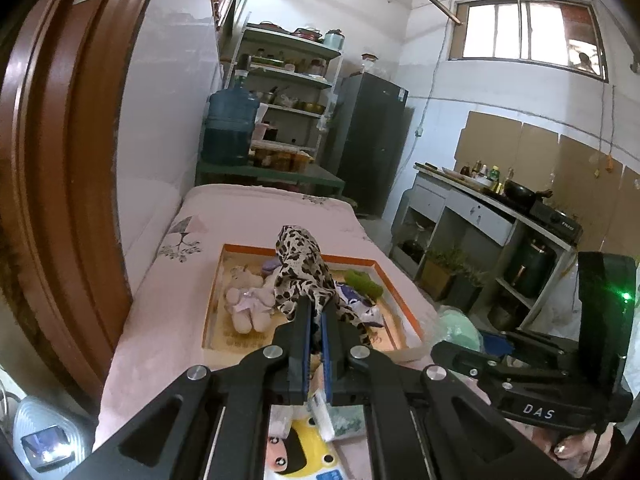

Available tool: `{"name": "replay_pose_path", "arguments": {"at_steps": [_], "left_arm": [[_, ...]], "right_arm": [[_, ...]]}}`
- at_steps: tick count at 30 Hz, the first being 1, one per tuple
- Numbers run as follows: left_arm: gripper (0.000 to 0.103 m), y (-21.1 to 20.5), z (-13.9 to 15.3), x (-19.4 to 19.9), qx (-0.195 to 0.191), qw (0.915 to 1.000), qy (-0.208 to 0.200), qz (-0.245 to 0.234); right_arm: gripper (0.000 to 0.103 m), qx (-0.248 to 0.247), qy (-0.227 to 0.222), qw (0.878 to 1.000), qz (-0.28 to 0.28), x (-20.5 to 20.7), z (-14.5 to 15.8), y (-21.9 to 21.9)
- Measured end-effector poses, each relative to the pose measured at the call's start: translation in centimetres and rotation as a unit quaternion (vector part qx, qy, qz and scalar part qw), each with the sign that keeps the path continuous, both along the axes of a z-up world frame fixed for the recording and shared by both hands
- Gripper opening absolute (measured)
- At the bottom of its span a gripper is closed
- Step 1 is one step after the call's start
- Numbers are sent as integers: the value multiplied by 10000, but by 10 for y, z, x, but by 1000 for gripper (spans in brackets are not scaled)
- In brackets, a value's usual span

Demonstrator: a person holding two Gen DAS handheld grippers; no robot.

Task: Organize soft objects
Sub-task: 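Carry the leopard-print cloth and mint sponge over the tray with both tools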

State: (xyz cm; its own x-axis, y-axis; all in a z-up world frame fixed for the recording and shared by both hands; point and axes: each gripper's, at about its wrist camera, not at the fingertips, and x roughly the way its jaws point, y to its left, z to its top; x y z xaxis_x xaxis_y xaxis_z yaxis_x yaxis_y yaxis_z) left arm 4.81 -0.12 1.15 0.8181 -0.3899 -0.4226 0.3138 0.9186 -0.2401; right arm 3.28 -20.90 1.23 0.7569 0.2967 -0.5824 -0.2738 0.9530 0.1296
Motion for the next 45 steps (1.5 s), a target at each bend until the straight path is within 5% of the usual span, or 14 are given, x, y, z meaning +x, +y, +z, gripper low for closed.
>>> {"name": "replay_pose_path", "arguments": {"at_steps": [22,45], "left_arm": [[4,-32,-16,64,-199,9990,355,-197],[4,-49,-41,116,47,9968,778,-164]], "right_arm": [[45,255,199,9986,-416,67,-19,-32],[45,256,411,9976,-495,113,-41,-47]]}}
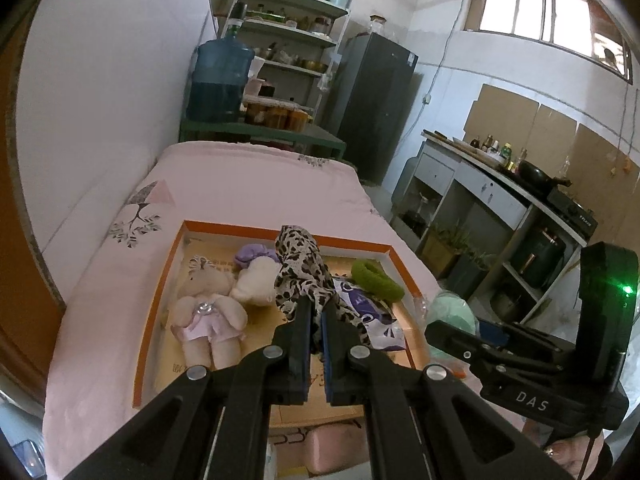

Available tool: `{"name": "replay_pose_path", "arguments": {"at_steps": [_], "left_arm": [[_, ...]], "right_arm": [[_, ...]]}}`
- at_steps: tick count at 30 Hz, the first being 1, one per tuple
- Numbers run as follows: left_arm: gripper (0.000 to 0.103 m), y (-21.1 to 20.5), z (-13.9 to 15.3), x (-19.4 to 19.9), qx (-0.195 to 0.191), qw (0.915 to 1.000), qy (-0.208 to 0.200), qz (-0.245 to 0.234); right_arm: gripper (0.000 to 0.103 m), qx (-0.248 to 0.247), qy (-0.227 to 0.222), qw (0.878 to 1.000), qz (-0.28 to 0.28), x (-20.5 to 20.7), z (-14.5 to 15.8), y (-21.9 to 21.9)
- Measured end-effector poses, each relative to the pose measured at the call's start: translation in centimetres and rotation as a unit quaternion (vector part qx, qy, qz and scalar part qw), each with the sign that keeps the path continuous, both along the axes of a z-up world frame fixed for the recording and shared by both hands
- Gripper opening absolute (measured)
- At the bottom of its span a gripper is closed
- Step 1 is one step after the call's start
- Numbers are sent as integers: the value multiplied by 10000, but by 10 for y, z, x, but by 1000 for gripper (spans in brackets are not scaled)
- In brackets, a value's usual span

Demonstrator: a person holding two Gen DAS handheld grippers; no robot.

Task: Organize soft objects
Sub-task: 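Carry the leopard-print cloth and mint sponge over the tray with both tools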

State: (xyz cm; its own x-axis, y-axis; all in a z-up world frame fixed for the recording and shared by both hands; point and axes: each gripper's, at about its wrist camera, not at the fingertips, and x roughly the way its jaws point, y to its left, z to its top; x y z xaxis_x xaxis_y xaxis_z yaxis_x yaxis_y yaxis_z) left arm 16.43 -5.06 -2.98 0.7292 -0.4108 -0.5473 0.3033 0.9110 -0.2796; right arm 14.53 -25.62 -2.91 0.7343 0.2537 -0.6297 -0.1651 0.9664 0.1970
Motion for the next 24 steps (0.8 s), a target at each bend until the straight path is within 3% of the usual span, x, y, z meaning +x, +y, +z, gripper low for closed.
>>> {"name": "replay_pose_path", "arguments": {"at_steps": [24], "left_arm": [[4,-8,-38,26,167,9984,538,-56]], "right_arm": [[45,89,366,9992,-128,23,-29,-11]]}}
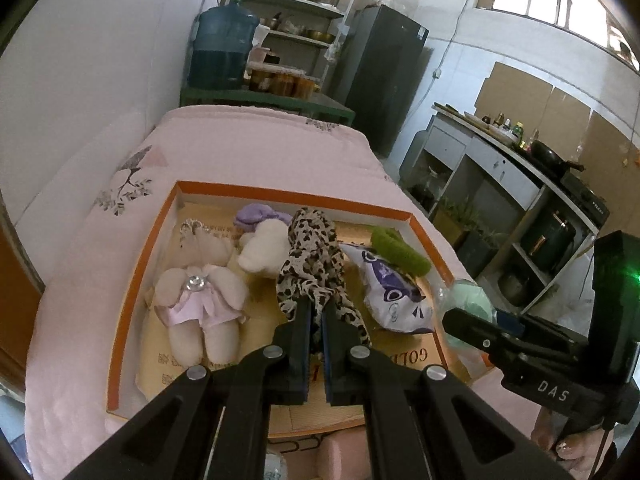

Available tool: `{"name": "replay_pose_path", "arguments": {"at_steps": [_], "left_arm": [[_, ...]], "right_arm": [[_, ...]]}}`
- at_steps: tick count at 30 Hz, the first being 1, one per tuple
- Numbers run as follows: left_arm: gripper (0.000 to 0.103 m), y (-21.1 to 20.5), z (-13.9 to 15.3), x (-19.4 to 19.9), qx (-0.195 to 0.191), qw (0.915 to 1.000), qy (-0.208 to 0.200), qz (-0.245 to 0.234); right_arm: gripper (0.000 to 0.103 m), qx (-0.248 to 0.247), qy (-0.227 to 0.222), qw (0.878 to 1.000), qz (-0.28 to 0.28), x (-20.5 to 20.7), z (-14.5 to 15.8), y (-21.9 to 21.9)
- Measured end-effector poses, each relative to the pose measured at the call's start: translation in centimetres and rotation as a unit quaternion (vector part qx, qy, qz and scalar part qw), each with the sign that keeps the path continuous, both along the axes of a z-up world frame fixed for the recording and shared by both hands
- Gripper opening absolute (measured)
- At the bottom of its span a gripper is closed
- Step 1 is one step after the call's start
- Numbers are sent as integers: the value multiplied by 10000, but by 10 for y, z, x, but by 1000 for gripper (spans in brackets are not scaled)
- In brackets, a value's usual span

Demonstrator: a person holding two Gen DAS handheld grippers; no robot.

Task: Organize soft objects
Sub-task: 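Carry the leopard-print cloth and mint sponge over the tray with both tools, then open the left tool to drop the cloth while the right tool releases the sponge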

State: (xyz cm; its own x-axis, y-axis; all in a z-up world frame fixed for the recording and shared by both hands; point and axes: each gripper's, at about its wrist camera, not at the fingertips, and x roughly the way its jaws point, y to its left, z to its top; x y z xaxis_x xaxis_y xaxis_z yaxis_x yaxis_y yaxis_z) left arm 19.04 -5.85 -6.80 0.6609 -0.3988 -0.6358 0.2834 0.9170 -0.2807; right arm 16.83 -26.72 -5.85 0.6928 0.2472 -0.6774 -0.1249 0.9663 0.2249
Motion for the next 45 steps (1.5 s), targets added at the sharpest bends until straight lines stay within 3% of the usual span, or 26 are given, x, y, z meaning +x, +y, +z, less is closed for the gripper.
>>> {"name": "replay_pose_path", "arguments": {"at_steps": [12,24,30,35,45], "left_arm": [[5,-3,-20,10,33,9991,417,-104],[5,-4,-29,13,105,9985,530,-74],[15,-5,-32,15,47,9981,608,-106],[36,-3,-32,15,28,9982,589,-69],[40,4,-24,13,10,9986,531,15]], "right_arm": [[45,-87,261,9996,-40,9,-19,-1],[46,-191,315,9993,-29,10,-27,0],[48,-152,324,9994,-26,10,-28,-1],[48,-193,360,9992,-9,10,-29,1],[66,-390,277,9989,2,9,-27,6]]}}
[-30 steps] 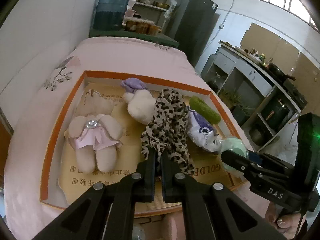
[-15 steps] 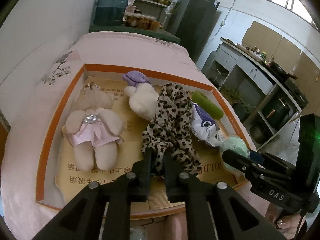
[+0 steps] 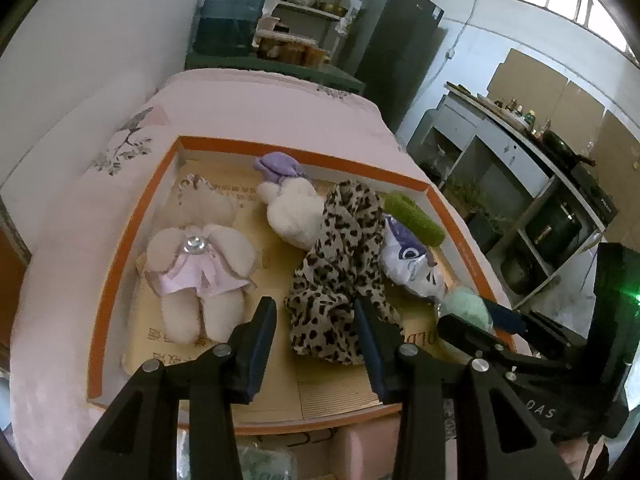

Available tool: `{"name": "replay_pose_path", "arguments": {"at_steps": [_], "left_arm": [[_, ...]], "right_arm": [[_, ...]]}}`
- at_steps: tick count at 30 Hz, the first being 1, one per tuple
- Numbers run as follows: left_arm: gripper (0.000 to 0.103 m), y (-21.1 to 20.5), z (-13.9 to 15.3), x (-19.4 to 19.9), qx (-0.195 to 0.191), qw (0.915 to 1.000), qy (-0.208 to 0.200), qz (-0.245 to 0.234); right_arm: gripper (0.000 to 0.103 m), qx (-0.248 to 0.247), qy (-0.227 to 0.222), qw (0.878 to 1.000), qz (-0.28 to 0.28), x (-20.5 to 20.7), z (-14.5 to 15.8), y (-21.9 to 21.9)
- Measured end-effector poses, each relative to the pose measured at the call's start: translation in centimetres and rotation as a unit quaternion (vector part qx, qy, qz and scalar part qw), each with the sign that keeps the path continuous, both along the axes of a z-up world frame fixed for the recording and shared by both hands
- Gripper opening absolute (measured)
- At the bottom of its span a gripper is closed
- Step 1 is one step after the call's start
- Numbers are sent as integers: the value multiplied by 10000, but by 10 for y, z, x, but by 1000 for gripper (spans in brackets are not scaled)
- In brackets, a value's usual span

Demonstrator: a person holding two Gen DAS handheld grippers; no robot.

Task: Organize soft objects
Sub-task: 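Open the left tool to drop the cloth while the right tool releases the sponge, then withdraw both open tools from the tray toward the packs on the bed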

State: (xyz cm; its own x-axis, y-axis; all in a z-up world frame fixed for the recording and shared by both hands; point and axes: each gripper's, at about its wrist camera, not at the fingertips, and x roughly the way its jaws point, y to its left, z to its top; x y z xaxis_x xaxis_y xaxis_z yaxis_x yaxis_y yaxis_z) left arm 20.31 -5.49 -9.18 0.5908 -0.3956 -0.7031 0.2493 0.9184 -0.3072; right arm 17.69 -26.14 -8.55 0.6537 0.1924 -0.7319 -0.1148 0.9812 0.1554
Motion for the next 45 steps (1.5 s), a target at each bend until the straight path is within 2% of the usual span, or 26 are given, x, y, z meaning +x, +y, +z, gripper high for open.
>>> {"name": "replay_pose_path", "arguments": {"at_steps": [24,45], "left_arm": [[41,6,26,-22,103,9995,-295,92],[41,18,54,-70,217,9973,-674,212]], "right_arm": [[66,138,-163,9998,-44,-23,20,-1],[66,118,-373,9992,41,-70,45,17]]}}
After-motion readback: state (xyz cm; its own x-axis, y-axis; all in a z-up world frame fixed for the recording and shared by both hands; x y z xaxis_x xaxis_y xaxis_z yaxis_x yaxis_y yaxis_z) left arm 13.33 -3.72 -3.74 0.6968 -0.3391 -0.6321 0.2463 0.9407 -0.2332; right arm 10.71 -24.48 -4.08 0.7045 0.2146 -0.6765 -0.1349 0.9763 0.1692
